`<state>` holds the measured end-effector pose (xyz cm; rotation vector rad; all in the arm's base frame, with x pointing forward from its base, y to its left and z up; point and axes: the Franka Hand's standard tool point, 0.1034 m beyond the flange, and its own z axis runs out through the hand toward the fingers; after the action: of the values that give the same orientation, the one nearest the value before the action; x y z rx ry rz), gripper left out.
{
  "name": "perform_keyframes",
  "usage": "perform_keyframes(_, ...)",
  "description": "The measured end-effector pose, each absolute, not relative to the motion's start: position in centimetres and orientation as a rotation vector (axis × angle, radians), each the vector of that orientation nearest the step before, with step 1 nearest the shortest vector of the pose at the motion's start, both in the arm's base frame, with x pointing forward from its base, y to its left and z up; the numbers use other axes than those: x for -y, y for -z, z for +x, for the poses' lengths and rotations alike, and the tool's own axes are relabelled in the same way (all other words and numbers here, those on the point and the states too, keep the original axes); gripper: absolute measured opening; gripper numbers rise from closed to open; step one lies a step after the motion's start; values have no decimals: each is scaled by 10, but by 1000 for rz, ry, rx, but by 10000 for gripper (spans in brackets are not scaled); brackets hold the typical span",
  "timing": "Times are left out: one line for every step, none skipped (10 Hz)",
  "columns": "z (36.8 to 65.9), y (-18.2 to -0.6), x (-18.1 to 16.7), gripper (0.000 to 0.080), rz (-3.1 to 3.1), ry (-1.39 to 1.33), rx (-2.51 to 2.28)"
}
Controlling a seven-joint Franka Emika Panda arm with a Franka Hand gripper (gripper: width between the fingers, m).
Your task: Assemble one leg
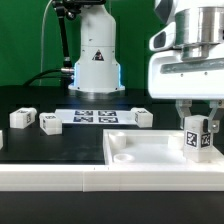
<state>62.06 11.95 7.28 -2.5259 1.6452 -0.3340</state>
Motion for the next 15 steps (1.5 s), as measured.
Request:
perform_keyframes(621, -73, -120, 302, -2420, 331, -1787)
perform_keyframes(621, -73, -119, 302, -2356, 320, -1864)
perform_keyframes(621, -73, -117, 305, -2329, 305, -1890)
perform_keyframes(621, -73, -117, 305, -2288, 290, -1929)
perform_keyframes(620, -72, -118, 305, -2234, 281, -1982)
perform_keyframes(620, -72, -119, 414, -2221, 277, -1994)
perform_keyframes(620, -72, -117, 588, -2288, 284, -1926)
perform_keyframes(621, -73, -115, 588, -2348, 292, -1859)
perform_keyframes(622, -74, -114, 637, -2399, 301, -1797)
perform_keyframes(623, -75, -115, 646, -2563, 318, -1586)
perform_keyframes(624, -76, -115, 646, -2671, 332, -1420)
perform_keyframes(625, -77, -118, 649, -2768, 340, -1253)
perform_keyframes(626, -78, -122, 649, -2850, 342, -1095)
perform_keyframes(626, -78, -122, 649, -2908, 350, -966)
perform_keyframes(627, -79, -120, 649, -2948, 355, -865)
